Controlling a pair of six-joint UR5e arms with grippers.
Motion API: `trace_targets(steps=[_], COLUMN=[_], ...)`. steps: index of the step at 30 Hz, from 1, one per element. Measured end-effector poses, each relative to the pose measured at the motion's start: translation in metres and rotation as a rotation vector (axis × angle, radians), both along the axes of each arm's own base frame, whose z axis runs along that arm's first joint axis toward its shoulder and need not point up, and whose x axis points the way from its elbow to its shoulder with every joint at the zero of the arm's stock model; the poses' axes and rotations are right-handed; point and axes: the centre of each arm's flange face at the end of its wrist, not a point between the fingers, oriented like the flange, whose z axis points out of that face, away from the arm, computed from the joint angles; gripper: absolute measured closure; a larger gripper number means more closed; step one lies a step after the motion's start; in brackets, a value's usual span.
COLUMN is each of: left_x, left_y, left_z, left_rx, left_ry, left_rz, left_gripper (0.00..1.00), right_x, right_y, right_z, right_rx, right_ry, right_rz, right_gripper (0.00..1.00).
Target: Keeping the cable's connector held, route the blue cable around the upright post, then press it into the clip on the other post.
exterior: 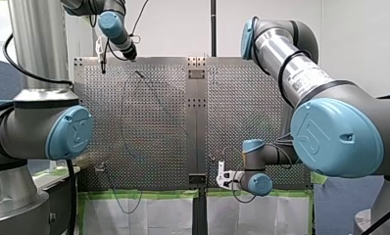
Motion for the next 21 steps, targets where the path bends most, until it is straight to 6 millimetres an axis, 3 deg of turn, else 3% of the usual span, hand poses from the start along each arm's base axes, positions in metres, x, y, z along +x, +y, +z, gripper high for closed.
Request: trace_targets(steps=[21], left_x=[0.011], left_y=[-0.003], left_z=[-0.02], left_rx=[0.141], left_ry=[0.058], left_rz=[0.025], left_gripper=[0.0], right_x=[0.003], right_y=[0.003], right_z=[0.0], right_rx=[-0.004], right_ry=[-0.002], right_rz=[0.008], right_gripper=[1.0])
